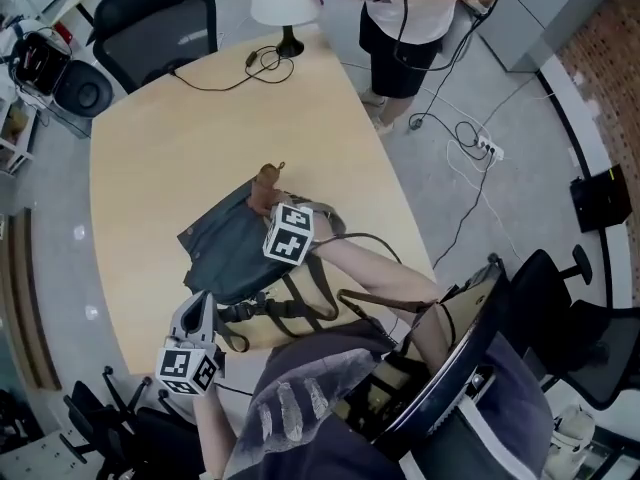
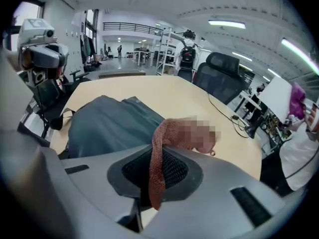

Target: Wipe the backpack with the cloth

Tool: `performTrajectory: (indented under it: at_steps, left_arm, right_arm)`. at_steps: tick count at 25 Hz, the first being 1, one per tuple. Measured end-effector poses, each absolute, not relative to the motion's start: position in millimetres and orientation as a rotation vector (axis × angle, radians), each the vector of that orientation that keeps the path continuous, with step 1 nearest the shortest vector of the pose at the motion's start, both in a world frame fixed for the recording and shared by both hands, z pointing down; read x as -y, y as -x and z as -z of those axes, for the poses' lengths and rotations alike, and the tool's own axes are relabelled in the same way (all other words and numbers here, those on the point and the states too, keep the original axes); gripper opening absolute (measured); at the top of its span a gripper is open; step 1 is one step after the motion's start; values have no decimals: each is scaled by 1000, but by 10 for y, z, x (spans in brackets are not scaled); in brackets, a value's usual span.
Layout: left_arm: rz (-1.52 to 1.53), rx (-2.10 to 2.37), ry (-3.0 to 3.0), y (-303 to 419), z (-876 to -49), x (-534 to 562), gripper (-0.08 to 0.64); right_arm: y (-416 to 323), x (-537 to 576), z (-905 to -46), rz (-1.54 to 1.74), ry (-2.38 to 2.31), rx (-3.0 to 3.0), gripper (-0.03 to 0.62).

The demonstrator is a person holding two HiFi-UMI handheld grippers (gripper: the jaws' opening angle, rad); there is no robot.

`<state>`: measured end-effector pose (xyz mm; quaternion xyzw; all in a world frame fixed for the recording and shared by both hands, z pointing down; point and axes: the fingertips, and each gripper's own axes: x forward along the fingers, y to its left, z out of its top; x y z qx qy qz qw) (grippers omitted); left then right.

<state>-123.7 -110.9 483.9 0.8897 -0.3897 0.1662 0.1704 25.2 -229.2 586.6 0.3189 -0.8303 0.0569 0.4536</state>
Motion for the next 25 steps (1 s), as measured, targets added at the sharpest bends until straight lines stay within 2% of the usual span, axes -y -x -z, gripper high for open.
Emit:
performTrajectory:
  at_steps: [6, 20, 25]
  left_arm:
    - [-469, 1142, -2506, 1303, -4851, 989, 6]
    - [-416, 1257, -2405, 1616, -5003, 655, 6]
    - [-395, 1280, -2371, 1784, -5052, 599, 6]
  right_arm:
    - [416, 1825, -5906, -193, -545, 2152, 32]
    - [991, 1397, -5948, -296, -366, 2238, 32]
    - [1357, 1241, -5847, -498, -277, 2316, 32]
